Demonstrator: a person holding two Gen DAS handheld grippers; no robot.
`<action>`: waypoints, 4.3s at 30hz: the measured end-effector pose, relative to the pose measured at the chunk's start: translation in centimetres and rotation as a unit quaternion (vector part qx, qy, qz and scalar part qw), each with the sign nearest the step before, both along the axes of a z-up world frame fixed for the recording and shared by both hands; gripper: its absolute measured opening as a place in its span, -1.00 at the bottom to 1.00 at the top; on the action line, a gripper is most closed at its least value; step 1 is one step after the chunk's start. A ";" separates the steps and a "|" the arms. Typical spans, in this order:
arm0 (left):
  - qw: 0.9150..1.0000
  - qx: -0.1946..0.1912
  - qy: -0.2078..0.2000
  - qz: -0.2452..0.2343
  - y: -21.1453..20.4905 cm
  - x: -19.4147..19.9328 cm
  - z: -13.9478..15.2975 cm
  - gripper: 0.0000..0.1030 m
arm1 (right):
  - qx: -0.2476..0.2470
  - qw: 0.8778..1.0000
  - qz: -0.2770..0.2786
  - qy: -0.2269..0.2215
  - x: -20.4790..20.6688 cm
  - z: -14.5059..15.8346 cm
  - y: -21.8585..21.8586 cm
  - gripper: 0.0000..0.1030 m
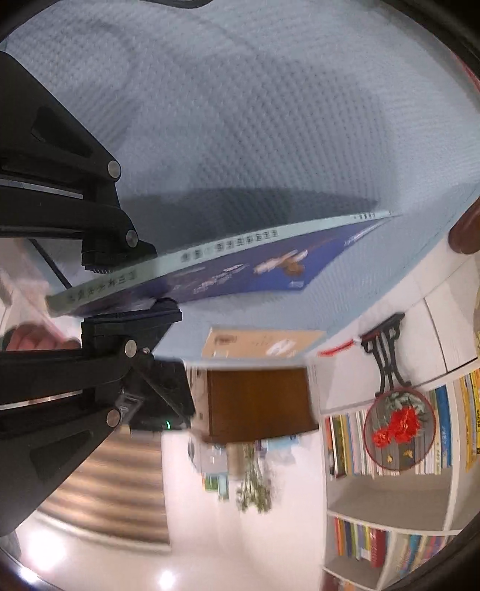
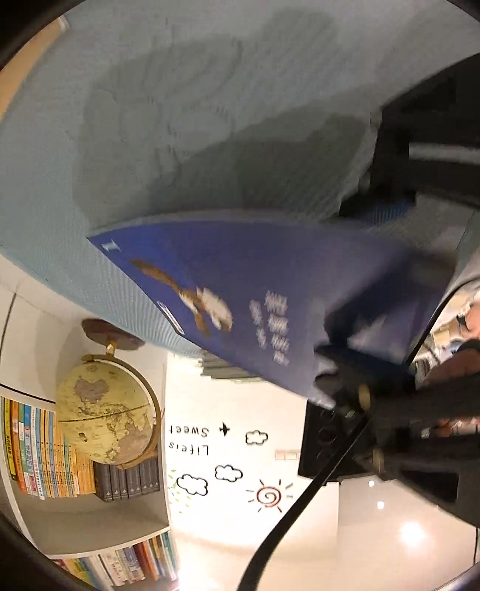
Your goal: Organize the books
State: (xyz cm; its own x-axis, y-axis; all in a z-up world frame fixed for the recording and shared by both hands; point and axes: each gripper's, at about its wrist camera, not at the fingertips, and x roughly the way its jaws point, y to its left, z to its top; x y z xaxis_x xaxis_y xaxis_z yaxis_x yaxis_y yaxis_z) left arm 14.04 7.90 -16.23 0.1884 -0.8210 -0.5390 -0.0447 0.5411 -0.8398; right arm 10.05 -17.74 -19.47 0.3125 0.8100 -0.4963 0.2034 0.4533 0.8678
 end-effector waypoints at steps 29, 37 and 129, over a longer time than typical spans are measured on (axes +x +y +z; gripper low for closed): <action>0.967 0.164 -0.195 0.026 10.3 -2.4 11.6 -0.74 | -0.324 0.901 0.090 -0.275 -0.7 15.2 17.7 -0.26; 0.956 0.195 -0.198 0.091 19.6 -1.9 12.4 -0.73 | -0.302 0.892 0.131 -0.310 2.2 16.0 27.4 -0.25; 0.920 0.349 -0.119 -0.132 -30.4 12.1 2.5 -0.37 | -0.458 0.883 -0.063 -0.080 6.1 6.8 -26.1 0.32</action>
State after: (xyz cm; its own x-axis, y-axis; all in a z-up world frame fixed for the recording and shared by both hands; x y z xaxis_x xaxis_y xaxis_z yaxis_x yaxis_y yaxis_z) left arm 26.12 -22.48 -13.71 0.2137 -0.3251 -0.9212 0.3062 0.9178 -0.2528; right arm 16.13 -43.79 -12.70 0.4968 0.0451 -0.8667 0.2107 0.9625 0.1709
